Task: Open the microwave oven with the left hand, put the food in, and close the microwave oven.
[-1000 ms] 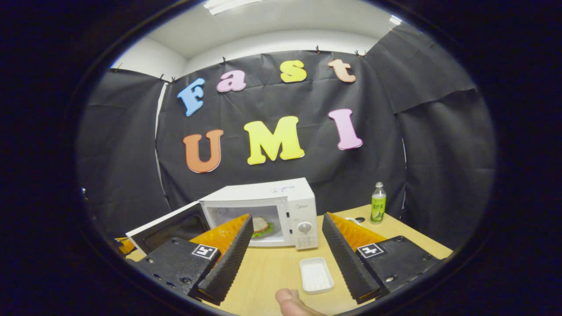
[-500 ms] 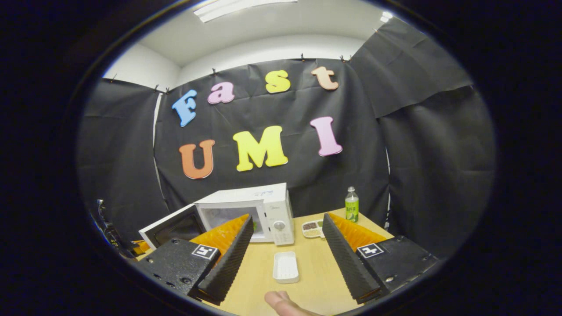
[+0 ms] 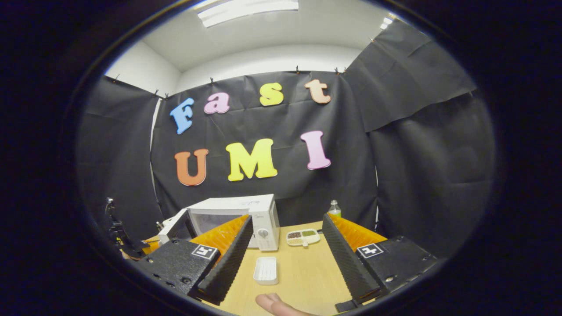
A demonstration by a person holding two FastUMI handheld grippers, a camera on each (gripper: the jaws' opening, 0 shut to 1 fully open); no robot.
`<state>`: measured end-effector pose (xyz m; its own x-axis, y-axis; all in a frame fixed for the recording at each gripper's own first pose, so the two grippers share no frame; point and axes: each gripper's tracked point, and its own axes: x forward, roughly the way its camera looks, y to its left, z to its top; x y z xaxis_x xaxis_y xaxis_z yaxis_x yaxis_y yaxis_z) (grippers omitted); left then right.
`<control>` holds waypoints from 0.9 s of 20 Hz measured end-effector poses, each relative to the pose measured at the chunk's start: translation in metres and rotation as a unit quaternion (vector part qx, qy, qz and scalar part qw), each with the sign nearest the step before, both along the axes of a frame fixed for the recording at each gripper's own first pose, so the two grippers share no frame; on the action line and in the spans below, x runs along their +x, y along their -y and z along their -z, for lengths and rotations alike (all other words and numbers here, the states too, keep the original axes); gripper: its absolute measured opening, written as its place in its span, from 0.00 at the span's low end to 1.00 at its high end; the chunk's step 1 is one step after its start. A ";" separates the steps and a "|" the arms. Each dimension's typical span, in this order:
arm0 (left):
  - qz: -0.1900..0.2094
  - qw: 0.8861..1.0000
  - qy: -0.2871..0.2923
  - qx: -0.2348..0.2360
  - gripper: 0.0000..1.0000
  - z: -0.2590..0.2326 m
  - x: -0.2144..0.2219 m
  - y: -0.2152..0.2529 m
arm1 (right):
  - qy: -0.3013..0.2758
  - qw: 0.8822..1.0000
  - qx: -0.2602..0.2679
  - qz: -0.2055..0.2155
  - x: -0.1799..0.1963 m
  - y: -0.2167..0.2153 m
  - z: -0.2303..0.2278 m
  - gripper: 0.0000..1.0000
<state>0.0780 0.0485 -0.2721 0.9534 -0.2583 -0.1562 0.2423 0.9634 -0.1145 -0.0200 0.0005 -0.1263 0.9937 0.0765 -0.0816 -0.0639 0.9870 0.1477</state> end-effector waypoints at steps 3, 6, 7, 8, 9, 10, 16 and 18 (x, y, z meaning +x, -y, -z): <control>0.016 1.000 -0.002 -0.001 0.00 0.005 0.016 0.024 | -0.001 1.000 0.010 -0.003 0.000 0.004 0.001 0.91; 0.034 0.999 -0.005 -0.002 0.00 0.009 0.032 0.048 | 0.001 1.000 0.010 -0.006 0.004 0.007 0.004 1.00; 0.039 0.999 -0.005 -0.002 0.00 0.010 0.038 0.056 | 0.000 1.000 0.011 -0.010 0.005 0.006 0.005 1.00; 0.043 0.999 -0.005 -0.001 0.00 0.012 0.043 0.064 | 0.000 1.000 0.013 -0.013 0.007 0.005 0.006 1.00; 0.046 0.999 -0.006 -0.002 0.00 0.014 0.049 0.070 | -0.001 1.000 0.014 -0.015 0.008 0.005 0.008 0.91; 0.049 0.999 -0.007 -0.003 0.00 0.017 0.055 0.077 | -0.002 1.000 0.016 -0.017 0.011 0.005 0.009 1.00; 0.061 0.998 -0.017 -0.011 0.00 0.029 0.093 0.106 | -0.009 0.999 0.023 -0.022 0.023 0.014 0.023 0.91; 0.060 0.998 -0.021 -0.016 0.00 0.033 0.107 0.115 | -0.011 0.999 0.024 -0.021 0.026 0.019 0.027 0.91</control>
